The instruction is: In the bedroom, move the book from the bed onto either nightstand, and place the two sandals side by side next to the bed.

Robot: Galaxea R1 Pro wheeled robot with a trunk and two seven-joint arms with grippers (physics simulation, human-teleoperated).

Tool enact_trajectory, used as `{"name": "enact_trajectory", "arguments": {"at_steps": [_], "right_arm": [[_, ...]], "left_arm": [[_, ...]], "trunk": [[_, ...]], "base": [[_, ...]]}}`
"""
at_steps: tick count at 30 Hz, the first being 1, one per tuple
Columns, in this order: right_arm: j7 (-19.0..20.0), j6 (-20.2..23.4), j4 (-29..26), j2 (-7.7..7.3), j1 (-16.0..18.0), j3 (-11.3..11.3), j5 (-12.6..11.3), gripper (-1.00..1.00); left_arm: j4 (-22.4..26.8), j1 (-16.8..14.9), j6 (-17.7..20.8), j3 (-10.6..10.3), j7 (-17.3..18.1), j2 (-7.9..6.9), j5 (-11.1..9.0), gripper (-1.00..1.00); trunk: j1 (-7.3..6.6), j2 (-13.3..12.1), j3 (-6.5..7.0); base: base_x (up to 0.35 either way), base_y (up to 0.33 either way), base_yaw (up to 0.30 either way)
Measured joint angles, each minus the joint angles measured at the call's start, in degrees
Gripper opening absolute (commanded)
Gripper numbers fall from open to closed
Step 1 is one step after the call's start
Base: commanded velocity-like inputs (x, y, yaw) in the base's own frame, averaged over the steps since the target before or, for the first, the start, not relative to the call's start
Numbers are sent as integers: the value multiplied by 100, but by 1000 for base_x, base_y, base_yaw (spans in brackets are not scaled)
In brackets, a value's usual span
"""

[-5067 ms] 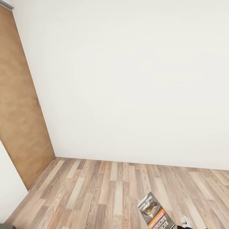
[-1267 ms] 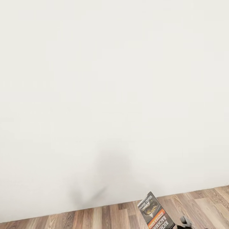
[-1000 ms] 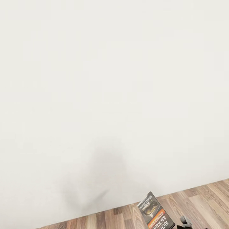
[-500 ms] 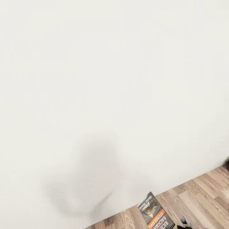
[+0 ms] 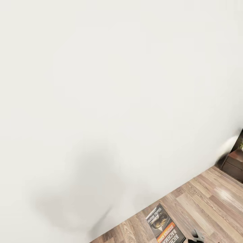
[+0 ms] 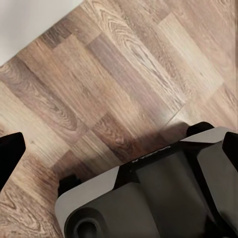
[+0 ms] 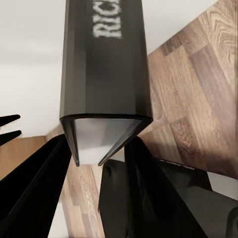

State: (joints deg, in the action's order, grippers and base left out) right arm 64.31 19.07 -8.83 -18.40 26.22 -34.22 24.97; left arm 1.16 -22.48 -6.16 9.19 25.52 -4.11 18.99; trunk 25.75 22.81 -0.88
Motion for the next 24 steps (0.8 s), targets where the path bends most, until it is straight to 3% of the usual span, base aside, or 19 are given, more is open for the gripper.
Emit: {"name": "enact_trajectory", "arguments": {"at_steps": [18,24], "right_arm": [[-2,1,0,0,-3,0,0,-100],[-2,-1,0,0,-2,-5,-1,-100]], "left_arm": [[0,2,0,0,0,0,0,100],[0,1,-7,0,0,-6,-6,100]], "trunk": [[-1,-3,-45],[-3,-3,-62]], "base": [[0,0,-264],[206,0,-264]]}}
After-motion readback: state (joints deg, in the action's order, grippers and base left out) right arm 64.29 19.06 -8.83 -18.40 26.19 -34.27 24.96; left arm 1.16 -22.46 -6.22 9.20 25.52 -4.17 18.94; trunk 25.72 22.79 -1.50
